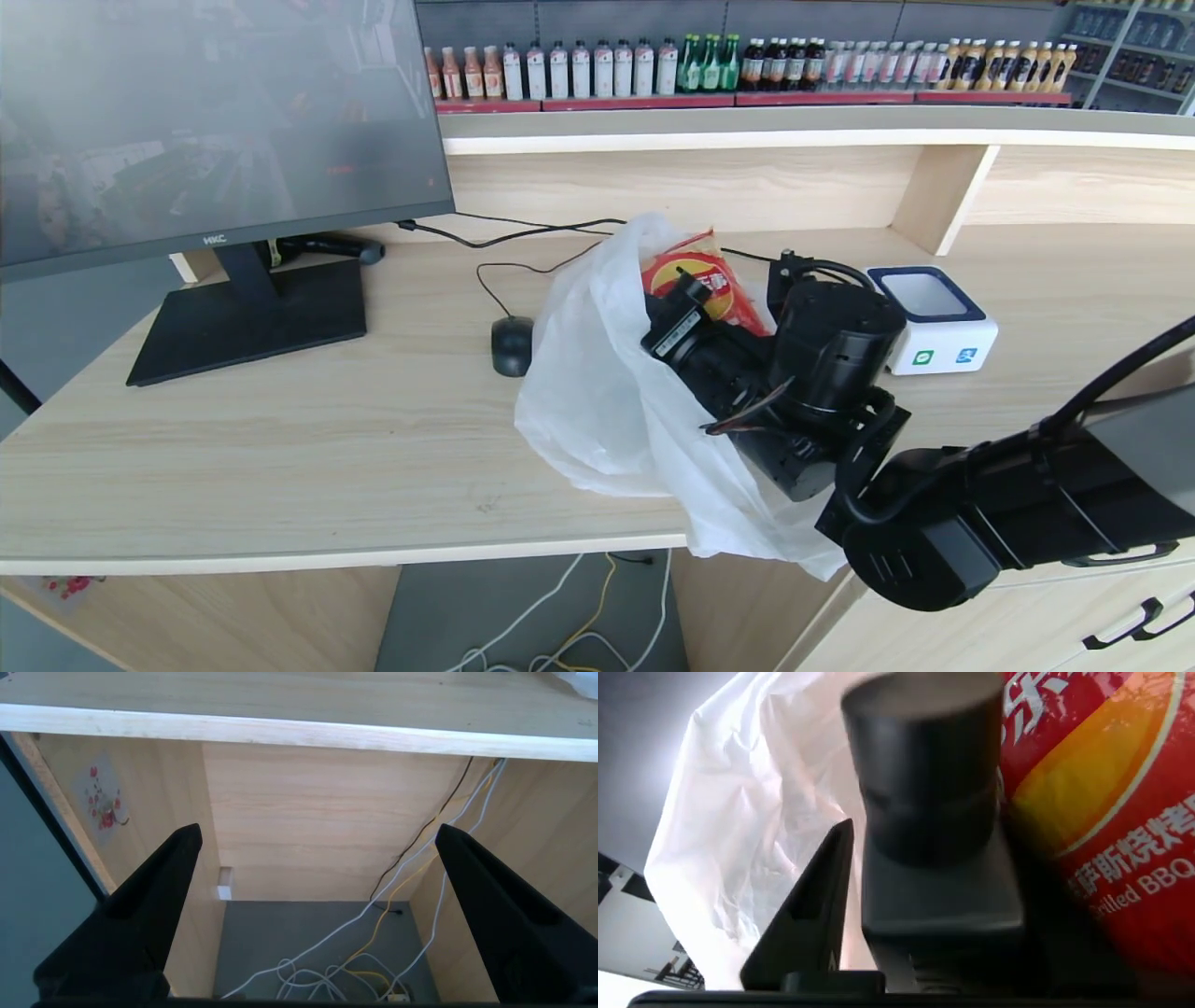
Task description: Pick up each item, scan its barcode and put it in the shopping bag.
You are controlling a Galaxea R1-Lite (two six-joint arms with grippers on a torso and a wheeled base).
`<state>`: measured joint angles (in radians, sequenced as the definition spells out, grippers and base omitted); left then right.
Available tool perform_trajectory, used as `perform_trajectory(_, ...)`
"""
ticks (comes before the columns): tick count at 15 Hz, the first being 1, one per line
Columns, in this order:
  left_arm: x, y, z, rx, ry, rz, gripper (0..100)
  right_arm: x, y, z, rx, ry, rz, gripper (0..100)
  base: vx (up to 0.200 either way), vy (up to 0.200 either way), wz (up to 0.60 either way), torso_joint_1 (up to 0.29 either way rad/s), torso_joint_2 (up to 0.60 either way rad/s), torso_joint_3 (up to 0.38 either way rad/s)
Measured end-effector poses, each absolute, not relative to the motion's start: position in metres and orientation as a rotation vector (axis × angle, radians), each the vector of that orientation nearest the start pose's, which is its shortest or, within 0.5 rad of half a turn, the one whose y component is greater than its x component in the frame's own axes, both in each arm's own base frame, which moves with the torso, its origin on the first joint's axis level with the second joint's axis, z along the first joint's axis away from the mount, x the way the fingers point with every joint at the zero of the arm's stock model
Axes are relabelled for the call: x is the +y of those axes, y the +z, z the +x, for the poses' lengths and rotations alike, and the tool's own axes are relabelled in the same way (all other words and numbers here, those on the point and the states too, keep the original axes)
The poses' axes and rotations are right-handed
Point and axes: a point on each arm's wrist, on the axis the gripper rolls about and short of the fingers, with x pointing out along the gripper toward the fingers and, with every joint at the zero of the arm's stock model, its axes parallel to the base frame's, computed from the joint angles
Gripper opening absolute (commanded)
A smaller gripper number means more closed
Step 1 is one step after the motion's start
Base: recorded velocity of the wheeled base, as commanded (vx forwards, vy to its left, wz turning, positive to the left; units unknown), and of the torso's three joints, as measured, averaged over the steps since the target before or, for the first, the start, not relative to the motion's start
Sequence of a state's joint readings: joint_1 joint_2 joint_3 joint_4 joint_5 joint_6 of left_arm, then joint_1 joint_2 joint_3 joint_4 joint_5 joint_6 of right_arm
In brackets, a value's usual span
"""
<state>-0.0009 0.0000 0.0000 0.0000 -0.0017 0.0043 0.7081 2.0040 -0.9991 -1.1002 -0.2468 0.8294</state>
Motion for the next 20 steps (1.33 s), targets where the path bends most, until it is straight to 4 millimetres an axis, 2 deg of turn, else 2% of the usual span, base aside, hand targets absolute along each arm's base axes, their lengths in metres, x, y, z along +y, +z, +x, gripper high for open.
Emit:
perform_trajectory(13, 0.0, 0.075, -0.023, 0.0, -0.002, 0.005, 100, 0.235, 0.191, 0.28, 0.077, 0.465, 0.904, 100, 0.0, 0.0, 0.0, 0.0, 0.0, 0.0)
perform_trajectory(17, 0.0, 0.075, -0.023, 0.0, -0.002, 0.004, 100, 0.231, 0.204, 0.275, 0.02, 0.48, 0.824, 100, 0.0, 0.0, 0.0, 0.0, 0.0, 0.0)
perform_trajectory(20, 0.0, 0.075, -0.023, 0.0, -0.001, 0.004, 100, 0.227, 0.218, 0.27, -0.063, 0.494, 0.686, 100, 0.0, 0.0, 0.0, 0.0, 0.0, 0.0)
